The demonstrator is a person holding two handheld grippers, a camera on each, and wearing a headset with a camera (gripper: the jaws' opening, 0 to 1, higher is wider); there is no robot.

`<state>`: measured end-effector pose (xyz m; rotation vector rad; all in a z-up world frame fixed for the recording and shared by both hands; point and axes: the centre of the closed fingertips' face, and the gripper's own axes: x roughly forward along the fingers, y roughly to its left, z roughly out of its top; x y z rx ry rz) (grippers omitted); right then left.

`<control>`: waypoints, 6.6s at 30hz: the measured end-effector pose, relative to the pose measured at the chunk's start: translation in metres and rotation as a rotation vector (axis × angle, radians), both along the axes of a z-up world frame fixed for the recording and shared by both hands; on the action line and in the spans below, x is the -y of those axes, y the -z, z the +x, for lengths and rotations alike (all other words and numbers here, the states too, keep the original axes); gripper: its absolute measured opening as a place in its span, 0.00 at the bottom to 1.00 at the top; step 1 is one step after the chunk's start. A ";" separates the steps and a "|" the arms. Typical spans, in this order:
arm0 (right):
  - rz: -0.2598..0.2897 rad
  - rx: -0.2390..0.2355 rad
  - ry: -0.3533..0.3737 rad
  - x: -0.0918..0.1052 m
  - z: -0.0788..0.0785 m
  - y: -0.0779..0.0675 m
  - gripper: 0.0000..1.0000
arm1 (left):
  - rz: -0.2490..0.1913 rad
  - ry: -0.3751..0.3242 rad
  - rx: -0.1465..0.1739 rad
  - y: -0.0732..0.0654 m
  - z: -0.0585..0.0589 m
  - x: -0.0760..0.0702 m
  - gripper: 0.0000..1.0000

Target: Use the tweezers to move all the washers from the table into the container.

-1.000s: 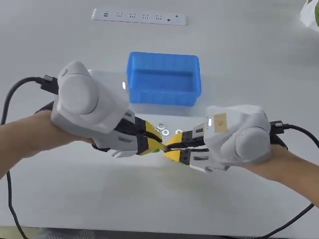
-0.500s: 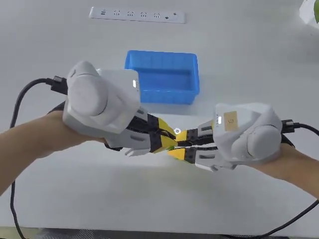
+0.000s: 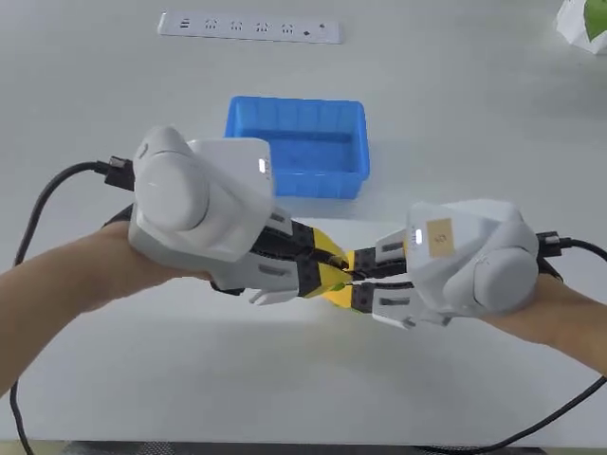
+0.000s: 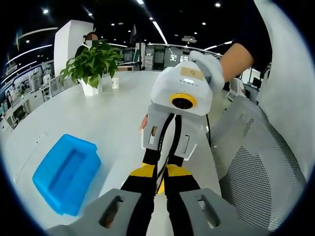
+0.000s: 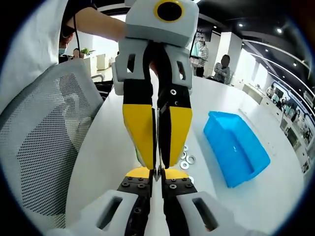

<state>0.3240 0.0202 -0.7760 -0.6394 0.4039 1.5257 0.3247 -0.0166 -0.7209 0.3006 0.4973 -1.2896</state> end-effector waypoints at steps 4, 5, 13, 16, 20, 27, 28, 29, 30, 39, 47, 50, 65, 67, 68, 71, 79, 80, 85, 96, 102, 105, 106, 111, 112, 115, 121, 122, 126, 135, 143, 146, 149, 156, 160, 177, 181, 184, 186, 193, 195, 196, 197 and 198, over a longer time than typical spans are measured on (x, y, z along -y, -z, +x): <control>0.000 -0.002 0.003 -0.001 0.000 0.000 0.07 | 0.032 0.018 0.018 0.002 0.000 -0.005 0.11; -0.001 -0.002 0.000 -0.001 0.000 0.000 0.07 | 0.036 0.021 0.023 0.002 0.000 -0.006 0.11; -0.001 -0.006 0.004 -0.002 0.001 0.000 0.07 | 0.051 0.062 0.087 0.002 0.000 -0.007 0.08; -0.009 0.002 -0.002 -0.002 0.000 0.000 0.07 | 0.054 0.066 0.076 0.002 -0.001 -0.007 0.08; -0.013 0.019 -0.009 -0.007 -0.002 -0.001 0.08 | 0.067 0.071 0.082 0.002 -0.003 -0.010 0.08; 0.001 0.030 -0.015 -0.020 -0.005 -0.008 0.09 | 0.076 0.042 0.083 -0.006 -0.006 -0.025 0.08; 0.004 0.036 -0.014 -0.022 -0.005 -0.009 0.09 | 0.076 0.035 0.082 -0.006 -0.007 -0.027 0.08; 0.004 0.048 -0.013 -0.024 -0.004 -0.010 0.10 | 0.078 0.030 0.087 -0.007 -0.007 -0.029 0.09; 0.002 0.064 -0.016 -0.026 -0.003 -0.012 0.10 | 0.077 0.022 0.090 -0.008 -0.007 -0.032 0.09; 0.002 0.105 -0.012 -0.038 0.002 -0.015 0.11 | 0.094 -0.001 0.102 -0.012 -0.004 -0.045 0.09; 0.014 0.127 0.008 -0.047 0.013 -0.017 0.11 | 0.109 -0.018 0.124 -0.015 0.006 -0.052 0.09; 0.020 0.124 0.015 -0.051 0.017 -0.017 0.12 | 0.115 -0.022 0.128 -0.014 0.010 -0.055 0.09; 0.002 0.110 0.052 -0.050 0.032 -0.008 0.12 | 0.088 -0.051 0.100 -0.001 0.029 -0.058 0.09; 0.001 0.104 0.055 -0.050 0.032 -0.008 0.12 | 0.086 -0.055 0.094 0.000 0.030 -0.058 0.09; 0.000 0.100 0.057 -0.050 0.032 -0.008 0.12 | 0.088 -0.054 0.094 0.001 0.029 -0.058 0.09; 0.001 0.094 0.060 -0.050 0.031 -0.007 0.12 | 0.082 -0.053 0.086 0.001 0.029 -0.057 0.09; 0.005 0.086 0.073 -0.051 0.032 -0.007 0.12 | 0.077 -0.063 0.084 0.000 0.030 -0.056 0.09; 0.004 0.088 0.072 -0.051 0.032 -0.007 0.12 | 0.077 -0.063 0.085 0.000 0.030 -0.057 0.09; -0.009 0.080 0.067 -0.051 0.031 -0.003 0.14 | 0.067 -0.052 0.073 0.000 0.030 -0.055 0.09; -0.008 0.058 0.089 -0.049 0.036 -0.002 0.15 | 0.025 -0.095 0.003 0.002 0.040 -0.065 0.09; 0.014 0.042 0.090 -0.057 0.039 -0.005 0.15 | 0.020 -0.097 -0.018 0.003 0.039 -0.066 0.09; 0.010 0.042 0.079 -0.058 0.039 -0.005 0.15 | 0.023 -0.098 -0.024 0.004 0.040 -0.065 0.09; 0.009 0.042 0.077 -0.058 0.039 -0.005 0.15 | 0.025 -0.098 -0.024 0.004 0.040 -0.065 0.09; 0.004 0.027 0.067 -0.058 0.038 -0.004 0.12 | 0.036 -0.086 -0.022 0.005 0.041 -0.063 0.09; -0.001 0.021 0.063 -0.058 0.037 -0.003 0.12 | 0.037 -0.083 -0.025 0.005 0.040 -0.063 0.09; -0.006 0.014 0.060 -0.058 0.036 -0.003 0.12 | 0.042 -0.074 -0.024 0.006 0.039 -0.062 0.09; -0.002 -0.051 0.031 -0.057 0.033 -0.002 0.11 | 0.052 -0.049 -0.022 0.008 0.034 -0.061 0.09; 0.002 -0.065 0.028 -0.057 0.034 -0.002 0.10 | 0.054 -0.043 -0.017 0.008 0.034 -0.061 0.09; 0.015 -0.125 0.017 -0.056 0.036 -0.001 0.10 | 0.061 -0.037 -0.008 0.008 0.036 -0.058 0.09; 0.052 -0.188 0.000 -0.057 0.036 -0.002 0.09 | 0.096 -0.011 0.011 0.008 0.039 -0.056 0.09; 0.060 -0.206 -0.009 -0.058 0.033 -0.003 0.09 | 0.105 -0.005 0.013 0.009 0.040 -0.058 0.09; 0.057 -0.213 -0.016 -0.060 0.031 -0.004 0.09 | 0.113 -0.011 0.013 0.009 0.040 -0.059 0.09; 0.056 -0.204 -0.021 -0.060 0.030 -0.004 0.09 | 0.113 -0.015 0.009 0.009 0.039 -0.060 0.09; 0.052 -0.190 -0.027 -0.059 0.029 -0.003 0.09 | 0.114 -0.015 0.003 0.009 0.039 -0.061 0.10; 0.060 -0.193 -0.021 -0.060 0.030 -0.005 0.08 | 0.114 -0.012 -0.003 0.008 0.037 -0.062 0.13; 0.073 -0.191 -0.007 -0.062 0.032 -0.010 0.09 | 0.127 -0.032 0.011 0.008 0.040 -0.067 0.16; 0.077 -0.192 -0.005 -0.062 0.031 -0.012 0.09 | 0.127 -0.042 0.015 0.006 0.040 -0.068 0.16; 0.085 -0.197 0.004 -0.063 0.033 -0.015 0.09 | 0.134 -0.048 0.017 0.005 0.037 -0.073 0.17; 0.085 -0.195 0.007 -0.062 0.034 -0.017 0.09 | 0.136 -0.057 0.017 0.003 0.037 -0.077 0.17; 0.106 -0.173 0.031 -0.058 0.044 -0.035 0.09 | 0.108 -0.155 -0.006 -0.001 0.039 -0.095 0.19; 0.128 -0.177 0.038 -0.057 0.046 -0.043 0.09 | 0.106 -0.174 -0.008 -0.002 0.038 -0.099 0.19; 0.131 -0.177 0.038 -0.056 0.048 -0.047 0.09 | 0.107 -0.177 -0.007 -0.002 0.038 -0.100 0.19; 0.130 -0.173 0.037 -0.055 0.048 -0.049 0.09 | 0.109 -0.185 -0.005 -0.002 0.037 -0.102 0.19; 0.130 -0.172 0.036 -0.054 0.050 -0.053 0.09 | 0.107 -0.189 -0.004 -0.002 0.036 -0.103 0.19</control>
